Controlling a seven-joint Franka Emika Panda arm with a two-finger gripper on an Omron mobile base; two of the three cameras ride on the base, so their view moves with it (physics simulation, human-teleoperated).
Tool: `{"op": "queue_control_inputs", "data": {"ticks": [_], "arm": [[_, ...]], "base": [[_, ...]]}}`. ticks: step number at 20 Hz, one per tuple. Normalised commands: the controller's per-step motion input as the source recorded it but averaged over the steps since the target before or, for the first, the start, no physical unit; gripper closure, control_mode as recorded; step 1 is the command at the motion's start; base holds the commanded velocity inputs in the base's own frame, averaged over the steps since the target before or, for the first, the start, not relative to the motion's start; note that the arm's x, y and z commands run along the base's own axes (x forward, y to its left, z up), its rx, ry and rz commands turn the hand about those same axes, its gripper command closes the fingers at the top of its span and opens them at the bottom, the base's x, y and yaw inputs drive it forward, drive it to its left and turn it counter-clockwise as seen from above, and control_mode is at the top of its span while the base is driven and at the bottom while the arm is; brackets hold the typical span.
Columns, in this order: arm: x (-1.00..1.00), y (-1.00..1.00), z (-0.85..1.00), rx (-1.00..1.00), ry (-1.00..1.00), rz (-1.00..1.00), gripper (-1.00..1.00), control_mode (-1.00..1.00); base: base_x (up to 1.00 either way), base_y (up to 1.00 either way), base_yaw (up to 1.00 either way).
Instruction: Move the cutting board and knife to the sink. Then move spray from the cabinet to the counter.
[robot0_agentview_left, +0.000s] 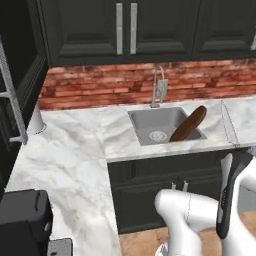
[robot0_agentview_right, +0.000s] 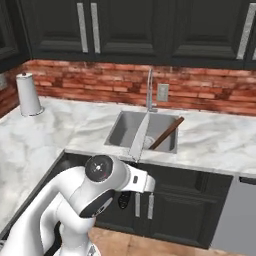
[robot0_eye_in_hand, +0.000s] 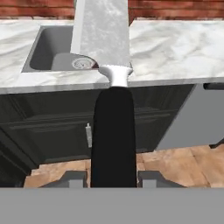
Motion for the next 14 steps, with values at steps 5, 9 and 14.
{"op": "queue_control_inputs", "data": {"ticks": [5,9,14], "arm": [[0.00,0.00,0.00,0.00,0.00,0.00,1.00,1.00],[0.00,0.00,0.00,0.00,0.00,0.00,1.00,1.00],[0.00,0.00,0.00,0.00,0.00,0.00,1.00,1.00]], "base": [[0.92,0.00,-0.01],[0.57,0.00,0.00],[0.24,-0.01,0.00]]}}
